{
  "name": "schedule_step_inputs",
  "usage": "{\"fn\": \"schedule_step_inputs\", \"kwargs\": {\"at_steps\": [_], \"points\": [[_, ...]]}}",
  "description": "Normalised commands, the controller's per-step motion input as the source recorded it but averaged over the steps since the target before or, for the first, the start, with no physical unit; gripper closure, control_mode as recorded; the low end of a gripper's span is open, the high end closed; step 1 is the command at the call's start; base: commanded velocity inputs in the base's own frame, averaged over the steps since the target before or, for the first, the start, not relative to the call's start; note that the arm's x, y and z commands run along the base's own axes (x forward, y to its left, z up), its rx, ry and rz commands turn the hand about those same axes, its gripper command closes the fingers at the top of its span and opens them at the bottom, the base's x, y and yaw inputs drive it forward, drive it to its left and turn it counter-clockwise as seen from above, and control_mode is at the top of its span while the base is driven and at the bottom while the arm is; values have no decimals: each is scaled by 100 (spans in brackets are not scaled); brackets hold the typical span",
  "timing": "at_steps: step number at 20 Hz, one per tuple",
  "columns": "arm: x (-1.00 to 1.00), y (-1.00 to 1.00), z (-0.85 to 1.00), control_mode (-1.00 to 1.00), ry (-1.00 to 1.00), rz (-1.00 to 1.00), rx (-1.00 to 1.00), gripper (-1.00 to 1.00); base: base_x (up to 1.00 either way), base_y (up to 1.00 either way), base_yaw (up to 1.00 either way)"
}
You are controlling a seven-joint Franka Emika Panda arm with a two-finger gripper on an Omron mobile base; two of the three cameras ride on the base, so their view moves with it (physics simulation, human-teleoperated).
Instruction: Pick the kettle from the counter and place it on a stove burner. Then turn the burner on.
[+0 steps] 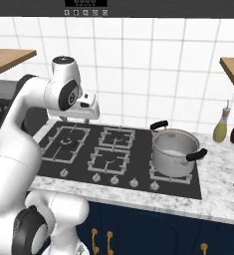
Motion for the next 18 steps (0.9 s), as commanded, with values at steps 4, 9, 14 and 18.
{"fn": "schedule_step_inputs", "kwargs": {"at_steps": [4,9,14,18], "points": [[-89,-85,0,-100,-10,-3,0,-100,0,0,0],[-93,-100,0,-100,-2,-24,5,-100,0,0,0],[-56,-100,0,-100,0,-37,7,-100,0,0,0],[-27,-100,0,-100,7,-40,10,-100,0,0,0]]}}
